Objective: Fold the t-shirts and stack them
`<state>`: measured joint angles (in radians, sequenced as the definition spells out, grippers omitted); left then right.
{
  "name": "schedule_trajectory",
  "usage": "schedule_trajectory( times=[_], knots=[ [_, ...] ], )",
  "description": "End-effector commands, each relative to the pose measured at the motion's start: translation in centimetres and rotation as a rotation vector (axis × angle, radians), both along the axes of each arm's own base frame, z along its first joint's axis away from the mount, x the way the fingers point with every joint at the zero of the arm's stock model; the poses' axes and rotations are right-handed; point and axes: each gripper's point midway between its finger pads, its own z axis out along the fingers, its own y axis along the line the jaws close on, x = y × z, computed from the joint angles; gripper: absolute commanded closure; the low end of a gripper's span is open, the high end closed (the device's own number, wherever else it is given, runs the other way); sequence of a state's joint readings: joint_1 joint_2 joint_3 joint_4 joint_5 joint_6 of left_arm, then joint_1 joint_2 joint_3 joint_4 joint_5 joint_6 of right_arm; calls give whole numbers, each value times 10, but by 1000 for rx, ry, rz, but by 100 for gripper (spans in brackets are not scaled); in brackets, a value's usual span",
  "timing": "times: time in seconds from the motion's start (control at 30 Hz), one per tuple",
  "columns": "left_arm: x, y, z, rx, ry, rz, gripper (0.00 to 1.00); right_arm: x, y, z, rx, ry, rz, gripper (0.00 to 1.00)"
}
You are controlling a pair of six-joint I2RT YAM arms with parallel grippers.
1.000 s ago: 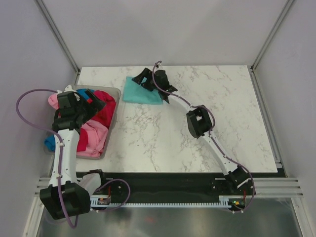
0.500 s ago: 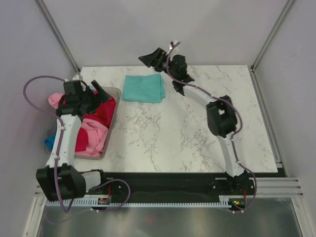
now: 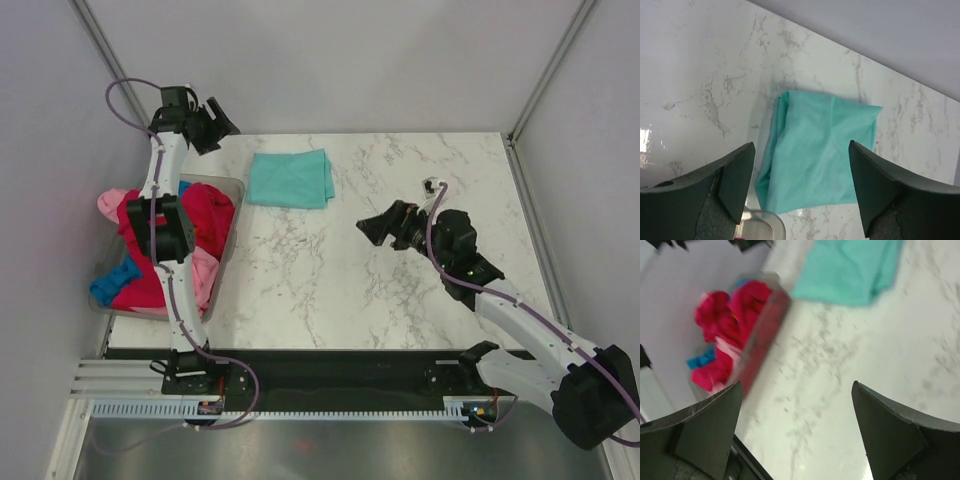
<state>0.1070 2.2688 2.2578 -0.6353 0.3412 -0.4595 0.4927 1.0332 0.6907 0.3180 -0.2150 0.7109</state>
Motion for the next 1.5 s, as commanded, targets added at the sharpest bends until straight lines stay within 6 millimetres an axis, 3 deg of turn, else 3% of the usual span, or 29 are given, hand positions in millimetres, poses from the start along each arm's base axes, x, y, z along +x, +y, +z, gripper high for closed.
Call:
schedule_trajectory(
  times=[0.0,0.03,0.07,0.2,0.27,0.43,0.57,0.63,0.67,0.7,0.8,0.93,1.1,1.27,1.3,1.33,1.4,1.47],
  knots=[
    [9,-12,-15,2,29,-72,17,-23,-22,-47,-162,116,-24,2],
    [14,-13,-33,-4,52,-77,17,-28,-23,-47,-169,117,-10,2],
    [18,-15,-37,-1,49,-88,17,-33,-23,-48,-176,121,0,2],
    [21,-54,-82,29,88,-203,15,-50,-30,-54,-174,140,13,2],
    [18,-59,-106,60,123,-222,15,-53,-31,-59,-180,153,15,2],
    [15,-59,-134,58,175,-220,23,-57,-37,-73,-222,186,4,2],
    [16,-55,-148,76,191,-213,46,-58,-41,-75,-247,185,-4,2],
    [17,-56,-153,75,195,-218,70,-58,-42,-78,-260,190,-8,2],
    [18,-56,-154,80,194,-215,95,-58,-42,-82,-269,196,-6,2],
    [19,-50,-158,98,204,-192,98,-58,-43,-84,-274,200,-11,2],
    [28,-30,-151,198,179,-126,98,-59,-45,-93,-287,216,-10,2],
    [47,0,-112,381,67,-61,98,-63,-45,-102,-295,233,0,2],
    [66,75,-76,492,-39,126,98,-69,-42,-110,-305,247,38,2],
    [75,129,-54,719,-100,244,96,-70,-39,-122,-331,267,70,2],
    [74,141,-51,736,-101,284,90,-71,-38,-125,-331,272,78,2],
    [79,150,-47,743,-132,319,72,-71,-37,-128,-333,275,83,2],
    [80,169,-44,801,-150,345,68,-73,-33,-134,-323,289,105,2],
    [85,180,-37,840,-196,367,52,-74,-29,-140,-312,303,123,2]
  ],
)
